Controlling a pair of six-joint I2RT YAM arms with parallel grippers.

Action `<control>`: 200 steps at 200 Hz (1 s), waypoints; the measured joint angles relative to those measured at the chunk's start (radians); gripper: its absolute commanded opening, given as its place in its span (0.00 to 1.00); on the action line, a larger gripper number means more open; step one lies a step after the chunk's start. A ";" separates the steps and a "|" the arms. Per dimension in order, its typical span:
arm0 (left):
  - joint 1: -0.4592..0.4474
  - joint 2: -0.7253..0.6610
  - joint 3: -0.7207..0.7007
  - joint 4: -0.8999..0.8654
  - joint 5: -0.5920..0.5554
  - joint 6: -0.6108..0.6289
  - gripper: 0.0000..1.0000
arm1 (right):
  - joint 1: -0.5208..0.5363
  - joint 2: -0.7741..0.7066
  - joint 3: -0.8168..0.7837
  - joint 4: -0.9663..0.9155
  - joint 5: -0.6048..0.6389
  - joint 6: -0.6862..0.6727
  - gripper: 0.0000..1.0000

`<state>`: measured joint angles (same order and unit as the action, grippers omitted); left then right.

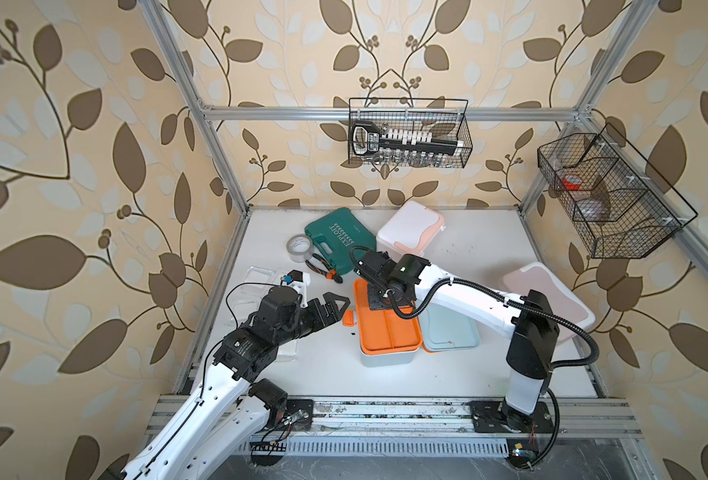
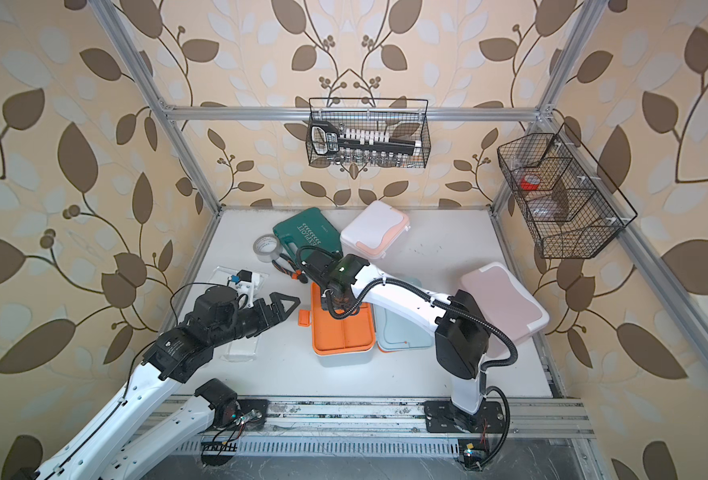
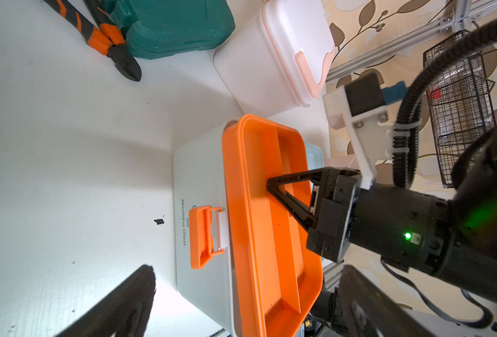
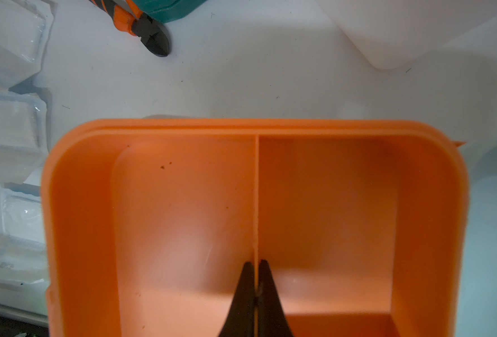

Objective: Open first aid kits and take out gauze
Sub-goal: Place the compartment layer in the first aid kit.

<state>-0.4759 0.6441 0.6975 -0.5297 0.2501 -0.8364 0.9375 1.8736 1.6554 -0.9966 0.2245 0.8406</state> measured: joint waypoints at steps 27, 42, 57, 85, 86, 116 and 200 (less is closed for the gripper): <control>0.000 -0.006 0.000 0.000 0.000 -0.003 0.99 | 0.000 0.020 0.023 -0.010 0.003 0.013 0.00; 0.000 -0.008 0.000 -0.002 0.000 -0.005 0.99 | 0.000 0.025 0.028 -0.011 0.003 0.024 0.00; 0.000 -0.011 0.000 -0.002 0.000 -0.005 0.99 | 0.000 0.026 0.028 -0.012 0.006 0.038 0.00; 0.000 -0.014 0.000 -0.003 -0.001 -0.005 0.99 | 0.003 0.032 0.028 -0.036 0.031 0.072 0.00; 0.000 -0.014 0.000 -0.003 -0.001 -0.006 0.99 | 0.004 0.033 0.028 -0.037 0.033 0.073 0.00; 0.000 -0.014 0.000 -0.003 -0.001 -0.006 0.99 | 0.015 0.045 0.028 -0.073 0.058 0.095 0.00; 0.000 -0.014 0.000 -0.017 -0.013 -0.009 0.99 | 0.029 0.035 -0.019 0.010 0.019 0.134 0.26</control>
<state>-0.4759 0.6300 0.6975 -0.5465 0.2375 -0.8452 0.9665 1.9083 1.6360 -0.9867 0.2436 0.9745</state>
